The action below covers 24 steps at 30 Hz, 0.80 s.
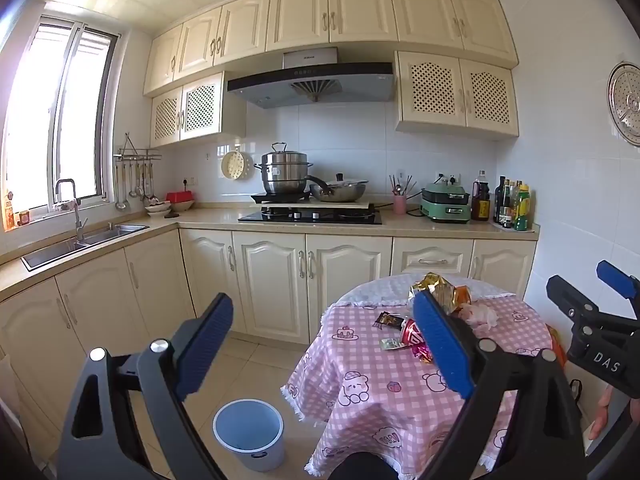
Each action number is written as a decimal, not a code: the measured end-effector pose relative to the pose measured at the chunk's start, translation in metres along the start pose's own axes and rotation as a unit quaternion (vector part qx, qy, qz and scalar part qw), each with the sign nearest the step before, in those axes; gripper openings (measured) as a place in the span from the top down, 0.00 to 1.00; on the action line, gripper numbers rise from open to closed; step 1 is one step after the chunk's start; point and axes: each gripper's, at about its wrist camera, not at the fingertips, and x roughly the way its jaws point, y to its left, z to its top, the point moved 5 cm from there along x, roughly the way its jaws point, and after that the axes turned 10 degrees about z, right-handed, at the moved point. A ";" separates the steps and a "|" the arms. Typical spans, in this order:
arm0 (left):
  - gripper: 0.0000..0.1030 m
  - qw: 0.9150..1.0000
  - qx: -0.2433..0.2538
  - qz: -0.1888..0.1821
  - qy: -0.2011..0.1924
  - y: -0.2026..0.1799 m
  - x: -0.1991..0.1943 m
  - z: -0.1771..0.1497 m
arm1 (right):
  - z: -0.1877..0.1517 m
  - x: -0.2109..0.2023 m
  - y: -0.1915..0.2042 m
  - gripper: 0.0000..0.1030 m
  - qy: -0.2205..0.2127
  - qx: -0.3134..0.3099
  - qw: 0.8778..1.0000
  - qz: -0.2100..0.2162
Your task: Collect trash
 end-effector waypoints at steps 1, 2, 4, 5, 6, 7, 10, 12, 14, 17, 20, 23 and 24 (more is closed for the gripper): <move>0.13 1.000 0.000 -0.001 -0.001 0.000 0.000 0.000 | 0.001 0.001 0.000 0.06 0.002 -0.002 1.000 0.000; 0.13 1.000 0.000 0.000 -0.001 0.000 0.000 0.000 | 0.000 0.000 -0.002 0.06 0.002 -0.001 1.000 0.000; 0.13 1.000 0.001 0.000 0.000 0.000 0.000 0.000 | -0.002 0.001 -0.002 0.06 0.003 -0.001 1.000 0.000; 0.13 1.000 0.001 -0.001 0.000 0.000 0.000 0.000 | -0.002 0.001 -0.002 0.06 0.003 -0.002 1.000 0.000; 0.13 1.000 0.001 -0.001 0.000 0.000 0.000 0.000 | -0.002 0.001 -0.002 0.06 0.003 -0.002 1.000 0.000; 0.13 1.000 0.001 -0.001 0.000 0.000 0.000 0.000 | -0.004 0.003 -0.001 0.06 0.004 -0.002 1.000 0.000; 0.13 1.000 0.002 -0.001 0.001 0.000 0.000 0.000 | -0.003 0.001 -0.001 0.06 0.005 -0.001 1.000 0.000; 0.13 1.000 0.003 0.000 0.001 0.000 -0.001 -0.001 | -0.004 0.002 -0.002 0.06 0.005 0.000 1.000 0.000; 0.13 1.000 0.003 0.000 0.001 0.000 -0.001 0.000 | -0.004 0.002 -0.003 0.06 0.005 0.000 1.000 -0.001; 0.13 1.000 0.003 -0.001 0.000 -0.005 -0.003 -0.005 | -0.005 0.001 -0.004 0.06 0.006 0.003 1.000 -0.002; 0.13 1.000 0.004 -0.002 0.002 -0.008 0.002 -0.012 | -0.006 0.001 -0.004 0.06 0.006 0.004 1.000 -0.002; 0.13 1.000 0.005 -0.003 0.002 -0.016 0.003 -0.022 | -0.005 0.000 -0.005 0.06 0.006 0.004 1.000 -0.002; 0.13 1.000 0.007 -0.005 0.004 -0.013 0.007 -0.018 | -0.006 0.000 -0.005 0.06 0.006 0.004 1.000 -0.003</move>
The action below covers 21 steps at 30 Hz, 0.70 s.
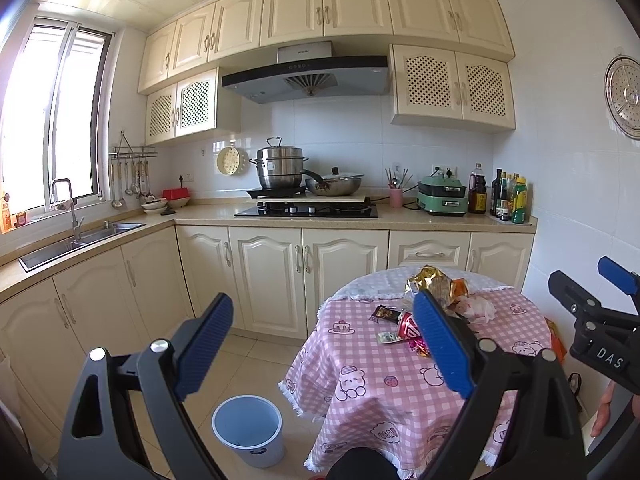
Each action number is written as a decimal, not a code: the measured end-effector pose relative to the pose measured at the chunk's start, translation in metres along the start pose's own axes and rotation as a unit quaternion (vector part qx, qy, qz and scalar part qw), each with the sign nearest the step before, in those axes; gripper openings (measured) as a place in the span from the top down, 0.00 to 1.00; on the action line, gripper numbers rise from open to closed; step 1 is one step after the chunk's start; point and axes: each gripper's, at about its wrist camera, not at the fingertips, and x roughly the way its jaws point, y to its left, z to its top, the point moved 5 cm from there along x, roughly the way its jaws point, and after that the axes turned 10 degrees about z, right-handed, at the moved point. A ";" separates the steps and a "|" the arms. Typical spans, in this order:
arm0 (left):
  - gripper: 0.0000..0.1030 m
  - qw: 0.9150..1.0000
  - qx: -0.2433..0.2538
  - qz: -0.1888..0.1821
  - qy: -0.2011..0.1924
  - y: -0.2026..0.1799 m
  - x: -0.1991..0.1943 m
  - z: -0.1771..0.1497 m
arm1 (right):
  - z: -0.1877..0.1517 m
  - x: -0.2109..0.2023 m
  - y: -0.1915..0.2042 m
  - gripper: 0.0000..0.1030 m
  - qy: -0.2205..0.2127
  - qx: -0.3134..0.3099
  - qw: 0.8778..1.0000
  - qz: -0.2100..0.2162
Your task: Collect trash
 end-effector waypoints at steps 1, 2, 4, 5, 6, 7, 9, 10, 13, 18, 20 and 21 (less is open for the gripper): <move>0.13 1.000 0.001 0.000 0.000 0.000 -0.001 0.000 | 0.001 0.000 0.000 0.06 0.000 0.000 1.000 0.001; 0.13 1.000 0.001 0.000 0.000 0.000 -0.001 0.000 | 0.000 0.000 0.000 0.06 0.000 0.000 1.000 0.001; 0.13 1.000 0.001 0.000 0.001 0.000 -0.001 0.001 | 0.001 0.000 0.000 0.06 0.001 0.000 1.000 0.001; 0.13 1.000 0.001 0.000 0.001 0.000 -0.001 0.001 | 0.000 0.000 0.000 0.06 0.001 0.000 1.000 0.001; 0.13 1.000 0.001 0.000 0.001 0.000 -0.002 0.000 | 0.000 0.000 0.000 0.06 0.001 0.000 1.000 0.002; 0.13 1.000 0.002 0.000 0.001 -0.001 -0.002 0.000 | 0.000 0.000 -0.001 0.06 0.001 0.000 1.000 0.002; 0.13 1.000 0.003 0.001 0.002 -0.001 -0.001 0.001 | 0.000 -0.001 -0.001 0.06 0.001 0.001 1.000 0.002; 0.13 1.000 0.003 0.001 0.002 -0.001 -0.001 0.001 | 0.000 -0.002 -0.002 0.06 0.001 0.001 1.000 0.002; 0.13 1.000 0.003 0.001 0.002 -0.001 -0.001 0.001 | 0.001 -0.001 -0.001 0.06 0.002 0.001 1.000 0.002; 0.13 1.000 0.004 0.001 0.003 -0.002 -0.001 0.003 | 0.000 0.000 -0.002 0.06 0.003 0.001 1.000 0.003; 0.13 1.000 0.004 0.001 0.003 -0.001 -0.001 0.004 | 0.001 0.001 0.000 0.06 0.004 0.001 1.000 0.003; 0.13 1.000 0.004 0.000 0.003 -0.001 -0.001 0.004 | 0.001 0.000 -0.001 0.06 0.003 0.001 1.000 0.003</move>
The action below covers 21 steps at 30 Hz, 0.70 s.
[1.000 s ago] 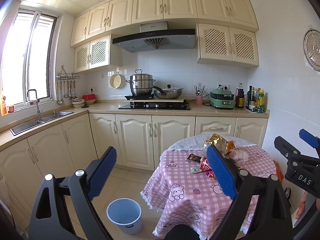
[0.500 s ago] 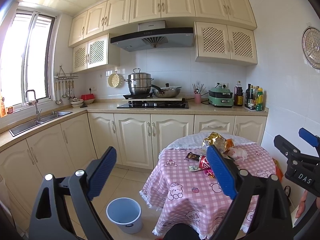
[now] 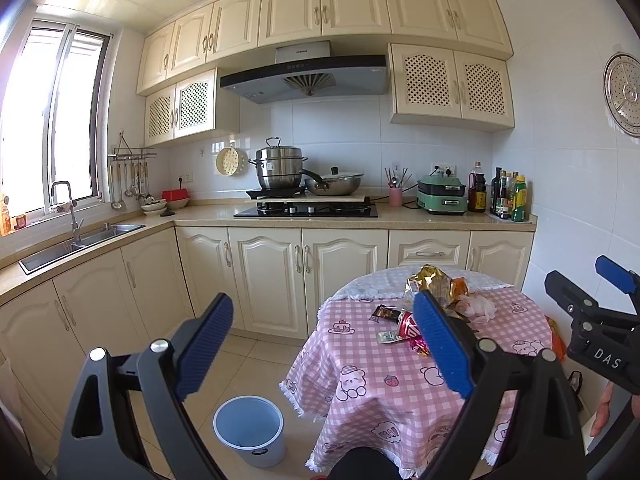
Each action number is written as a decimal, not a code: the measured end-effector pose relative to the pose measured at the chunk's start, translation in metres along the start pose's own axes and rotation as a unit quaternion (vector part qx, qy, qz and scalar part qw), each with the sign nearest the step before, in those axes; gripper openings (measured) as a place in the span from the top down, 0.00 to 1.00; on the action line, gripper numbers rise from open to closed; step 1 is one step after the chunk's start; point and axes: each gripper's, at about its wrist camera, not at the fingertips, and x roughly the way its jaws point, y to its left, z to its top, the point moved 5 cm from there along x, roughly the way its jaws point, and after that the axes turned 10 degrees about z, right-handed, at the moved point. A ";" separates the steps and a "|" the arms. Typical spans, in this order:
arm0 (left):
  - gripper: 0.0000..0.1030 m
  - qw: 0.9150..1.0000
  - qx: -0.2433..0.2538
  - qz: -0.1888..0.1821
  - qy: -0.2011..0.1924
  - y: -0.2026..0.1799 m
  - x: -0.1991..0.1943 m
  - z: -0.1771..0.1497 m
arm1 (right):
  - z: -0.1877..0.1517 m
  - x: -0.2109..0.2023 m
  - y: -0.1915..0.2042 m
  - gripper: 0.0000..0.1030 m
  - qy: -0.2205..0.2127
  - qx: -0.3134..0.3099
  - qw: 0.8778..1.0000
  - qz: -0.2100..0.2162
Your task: Collect trash
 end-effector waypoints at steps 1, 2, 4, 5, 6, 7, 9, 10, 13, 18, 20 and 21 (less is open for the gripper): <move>0.13 1.000 0.000 0.000 0.000 0.000 0.000 0.000 | 0.000 0.000 0.000 0.06 -0.001 0.000 1.000 0.000; 0.13 1.000 0.000 0.000 0.000 0.000 0.000 0.001 | 0.001 0.001 0.001 0.06 0.001 -0.001 1.000 -0.001; 0.13 1.000 0.001 0.000 0.000 0.001 0.000 0.001 | 0.001 0.000 0.001 0.06 0.001 0.000 1.000 -0.001; 0.13 1.000 0.002 0.000 0.000 0.001 0.000 0.001 | 0.001 0.001 0.001 0.06 0.001 0.000 1.000 -0.001; 0.13 1.000 0.001 0.000 0.001 0.001 0.000 0.001 | 0.000 0.001 0.001 0.06 0.001 0.000 1.000 -0.001; 0.13 1.000 0.001 -0.001 0.000 0.002 -0.001 0.001 | 0.000 0.001 0.001 0.06 0.001 0.000 1.000 0.000; 0.13 1.000 0.002 0.000 0.000 0.001 0.000 0.001 | 0.000 0.001 0.000 0.06 0.002 0.000 1.000 0.000; 0.13 1.000 0.003 0.000 -0.001 0.001 -0.001 0.003 | 0.000 0.001 0.000 0.06 0.001 0.000 1.000 0.000; 0.13 1.000 0.005 -0.001 -0.001 0.002 -0.001 0.004 | 0.000 0.001 0.001 0.06 0.001 0.001 1.000 0.000; 0.13 1.000 0.006 -0.002 0.000 0.002 -0.001 0.004 | -0.001 0.003 0.002 0.06 0.003 0.002 1.000 0.000; 0.13 1.000 0.007 -0.001 0.000 0.002 -0.001 0.004 | -0.001 0.003 0.002 0.06 0.004 0.001 1.000 -0.001; 0.13 1.000 0.007 -0.001 0.000 0.002 -0.001 0.004 | -0.001 0.004 0.001 0.06 0.004 0.001 1.000 -0.001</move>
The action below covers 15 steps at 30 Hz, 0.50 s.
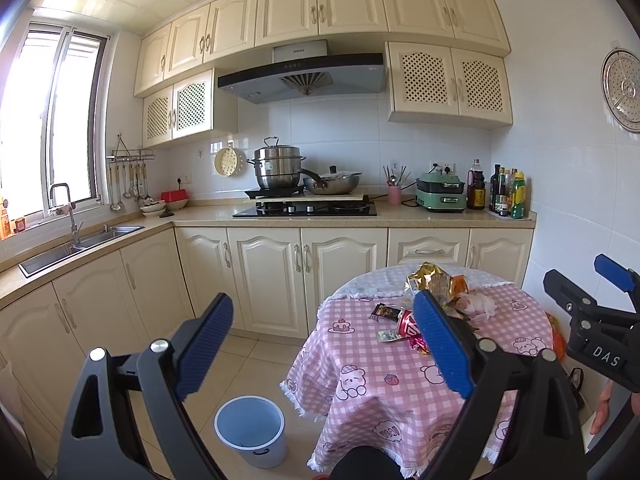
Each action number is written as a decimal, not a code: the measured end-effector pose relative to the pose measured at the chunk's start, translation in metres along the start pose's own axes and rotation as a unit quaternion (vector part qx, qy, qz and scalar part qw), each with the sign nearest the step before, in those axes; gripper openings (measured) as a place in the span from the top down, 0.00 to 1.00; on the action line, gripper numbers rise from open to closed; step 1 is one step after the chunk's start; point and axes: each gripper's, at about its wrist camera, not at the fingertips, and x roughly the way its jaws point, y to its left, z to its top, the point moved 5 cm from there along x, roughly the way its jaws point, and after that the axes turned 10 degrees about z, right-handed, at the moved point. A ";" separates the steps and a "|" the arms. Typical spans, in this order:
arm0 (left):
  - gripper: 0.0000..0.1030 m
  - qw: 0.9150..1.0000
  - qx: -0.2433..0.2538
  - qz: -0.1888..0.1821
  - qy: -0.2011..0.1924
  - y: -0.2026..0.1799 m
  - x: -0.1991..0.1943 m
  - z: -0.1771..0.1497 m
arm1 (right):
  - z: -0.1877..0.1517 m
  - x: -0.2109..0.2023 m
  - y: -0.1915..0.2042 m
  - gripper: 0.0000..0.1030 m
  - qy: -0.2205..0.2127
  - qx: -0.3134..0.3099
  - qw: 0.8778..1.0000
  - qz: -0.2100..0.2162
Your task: Collect trash
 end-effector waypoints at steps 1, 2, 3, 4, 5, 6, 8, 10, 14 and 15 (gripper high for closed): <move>0.13 1.000 0.000 0.000 0.001 0.000 0.000 0.000 | -0.001 0.001 0.000 0.06 0.001 0.001 1.000 0.000; 0.13 1.000 0.000 0.000 0.001 0.000 0.000 -0.001 | -0.001 0.001 0.000 0.06 0.001 0.001 1.000 0.000; 0.13 1.000 0.001 0.000 0.001 0.000 0.000 -0.001 | -0.001 0.001 0.000 0.06 0.001 0.001 1.000 -0.001; 0.13 1.000 0.002 0.000 0.002 -0.001 0.001 -0.001 | -0.002 0.001 0.000 0.06 0.001 0.001 1.000 -0.001; 0.13 1.000 0.002 0.000 0.004 0.000 0.001 -0.002 | -0.003 0.002 0.000 0.06 0.002 0.002 1.000 -0.001; 0.13 1.000 0.003 0.001 0.005 -0.001 0.003 -0.002 | -0.003 0.003 0.000 0.06 0.003 0.003 1.000 -0.001; 0.13 1.000 0.002 0.001 0.007 0.000 0.004 -0.002 | -0.006 0.004 -0.001 0.06 0.005 0.004 1.000 0.000; 0.13 1.000 0.003 0.001 0.009 -0.001 0.005 -0.004 | -0.008 0.006 -0.001 0.06 0.008 0.005 1.000 0.000; 0.13 1.000 0.003 0.004 0.016 0.000 0.011 -0.005 | -0.013 0.011 -0.002 0.06 0.014 0.008 1.000 0.001; 0.13 1.000 0.003 0.004 0.018 0.000 0.013 -0.007 | -0.014 0.012 -0.003 0.06 0.016 0.010 1.000 0.002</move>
